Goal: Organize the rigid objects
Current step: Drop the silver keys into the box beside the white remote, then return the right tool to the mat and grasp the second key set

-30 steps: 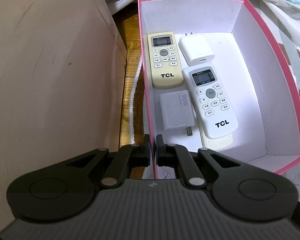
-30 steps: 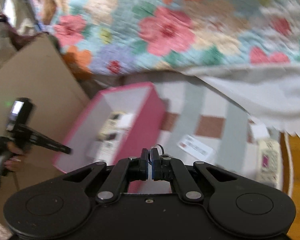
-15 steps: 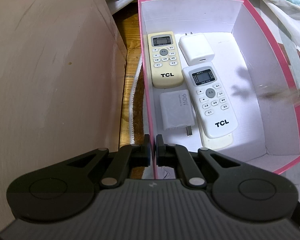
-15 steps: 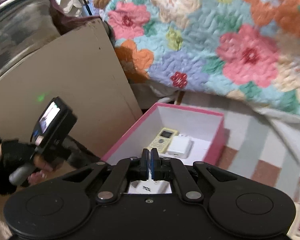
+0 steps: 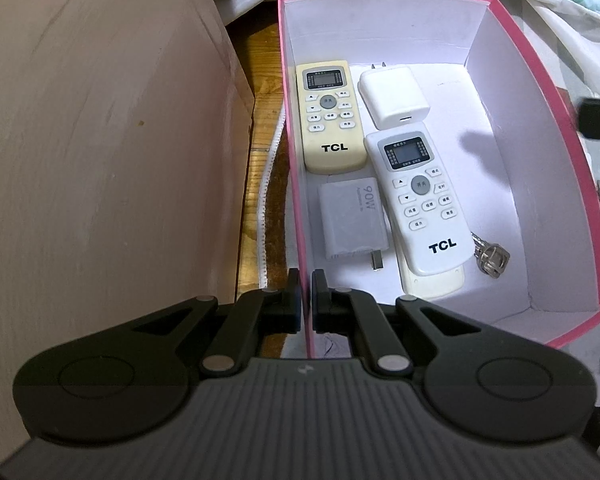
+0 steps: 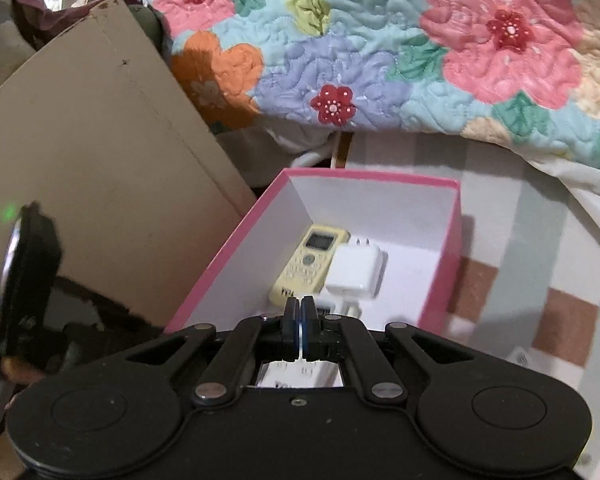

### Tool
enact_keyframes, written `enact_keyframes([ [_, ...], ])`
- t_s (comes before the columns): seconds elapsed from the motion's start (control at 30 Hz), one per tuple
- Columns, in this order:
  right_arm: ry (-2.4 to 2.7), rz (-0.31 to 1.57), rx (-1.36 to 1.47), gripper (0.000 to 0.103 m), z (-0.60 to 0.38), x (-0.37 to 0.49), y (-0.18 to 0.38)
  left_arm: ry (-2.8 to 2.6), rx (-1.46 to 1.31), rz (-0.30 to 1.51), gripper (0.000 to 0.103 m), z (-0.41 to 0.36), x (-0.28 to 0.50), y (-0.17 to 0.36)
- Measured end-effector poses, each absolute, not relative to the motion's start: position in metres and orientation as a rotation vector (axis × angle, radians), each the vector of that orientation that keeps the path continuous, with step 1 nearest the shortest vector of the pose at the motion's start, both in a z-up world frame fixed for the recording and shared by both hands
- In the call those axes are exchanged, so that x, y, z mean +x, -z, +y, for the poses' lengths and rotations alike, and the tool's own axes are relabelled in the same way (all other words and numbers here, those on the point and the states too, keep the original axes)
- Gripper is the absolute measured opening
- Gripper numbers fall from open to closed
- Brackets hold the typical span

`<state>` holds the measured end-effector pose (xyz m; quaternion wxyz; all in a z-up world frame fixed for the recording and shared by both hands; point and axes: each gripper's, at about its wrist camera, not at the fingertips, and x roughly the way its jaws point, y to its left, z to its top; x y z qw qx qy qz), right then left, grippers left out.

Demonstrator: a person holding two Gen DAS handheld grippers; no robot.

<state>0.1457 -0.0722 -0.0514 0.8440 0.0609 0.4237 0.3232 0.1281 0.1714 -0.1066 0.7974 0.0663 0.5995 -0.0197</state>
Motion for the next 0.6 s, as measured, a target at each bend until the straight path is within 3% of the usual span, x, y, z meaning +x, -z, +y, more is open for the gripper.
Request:
enact_keyframes([
  [0.03, -0.677, 0.900, 0.125, 0.010, -0.076, 0.143, 0.047, 0.043, 0.143, 1.288, 0.004, 0.171, 0.128, 0.107],
  [0.4, -0.604, 0.923, 0.129, 0.016, -0.153, 0.093, 0.013, 0.044, 0.160, 1.285, 0.004, 0.169, 0.128, 0.107],
  [0.6, -0.565, 0.886, 0.075, 0.035, -0.177, 0.067, 0.018, 0.043, 0.163, 1.285, 0.005, 0.169, 0.127, 0.107],
])
